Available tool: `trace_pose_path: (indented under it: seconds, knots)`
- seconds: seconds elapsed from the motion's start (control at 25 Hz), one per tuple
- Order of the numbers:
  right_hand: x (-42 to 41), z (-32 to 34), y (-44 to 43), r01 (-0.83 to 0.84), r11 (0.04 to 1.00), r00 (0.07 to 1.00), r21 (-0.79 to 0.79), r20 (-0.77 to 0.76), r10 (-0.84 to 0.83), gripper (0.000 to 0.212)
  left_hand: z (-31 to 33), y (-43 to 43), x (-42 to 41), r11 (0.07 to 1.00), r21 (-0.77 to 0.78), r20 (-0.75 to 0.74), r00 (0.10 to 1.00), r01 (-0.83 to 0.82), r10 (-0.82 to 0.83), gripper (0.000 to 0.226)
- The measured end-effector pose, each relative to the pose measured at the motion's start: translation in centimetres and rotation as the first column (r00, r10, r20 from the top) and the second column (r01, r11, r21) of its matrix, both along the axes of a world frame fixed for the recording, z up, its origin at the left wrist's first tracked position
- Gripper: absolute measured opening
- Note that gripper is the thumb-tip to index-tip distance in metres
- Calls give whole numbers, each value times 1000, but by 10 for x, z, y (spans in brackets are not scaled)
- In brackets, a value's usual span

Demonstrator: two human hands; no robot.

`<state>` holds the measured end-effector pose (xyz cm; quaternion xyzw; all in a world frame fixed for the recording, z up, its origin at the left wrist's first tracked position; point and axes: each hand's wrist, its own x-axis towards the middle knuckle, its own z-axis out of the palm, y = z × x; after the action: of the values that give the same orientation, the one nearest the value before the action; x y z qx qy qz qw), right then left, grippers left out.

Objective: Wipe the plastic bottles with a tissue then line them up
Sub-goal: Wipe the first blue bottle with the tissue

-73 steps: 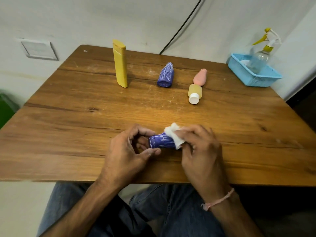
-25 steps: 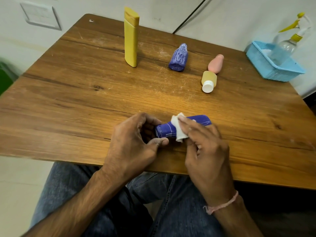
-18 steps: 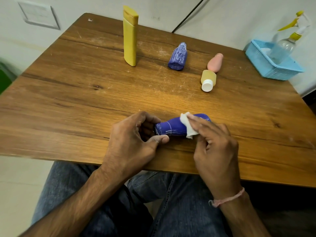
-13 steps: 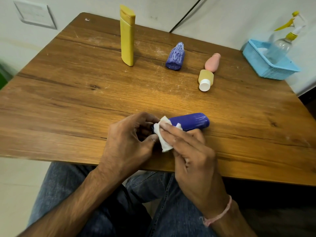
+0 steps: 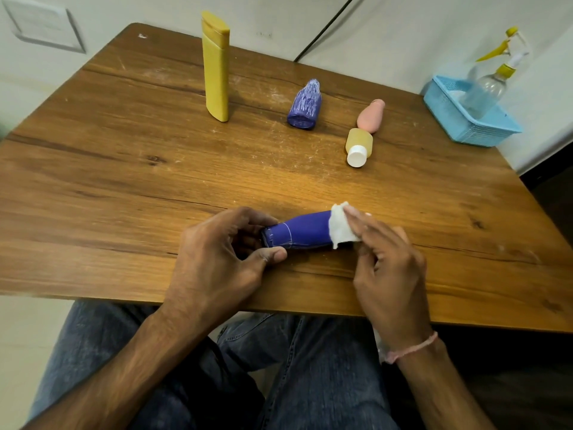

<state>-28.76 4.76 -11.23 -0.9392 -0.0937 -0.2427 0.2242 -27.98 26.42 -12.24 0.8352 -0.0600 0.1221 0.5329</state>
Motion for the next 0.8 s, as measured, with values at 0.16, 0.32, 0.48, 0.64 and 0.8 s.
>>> trace_pose_path:
  seconds: [0.16, 0.32, 0.48, 0.64, 0.8]
  knots:
    - [-3, -4, 15, 90, 996, 996, 25, 9, -91, 52, 1, 0, 0, 1000, 4, 2, 1000, -2, 2, 37]
    - [-24, -9, 34, -217, 976, 975, 21, 45, 216, 49, 2, -1, 0, 1000, -1, 19, 1000, -6, 6, 35]
    - [3, -6, 1, 103, 995, 992, 12, 69, -103, 50, 4, -3, 0, 1000, 4, 15, 1000, -15, 15, 34]
    - [-16, -11, 39, -81, 996, 993, 27, 86, 78, 51, 5, -3, -1, 1000, -8, 28, 1000, -13, 13, 32]
    - [-10, -11, 23, -79, 997, 989, 13, 127, 77, 55, 6, -3, -1, 1000, -3, 31, 999, -15, 15, 28]
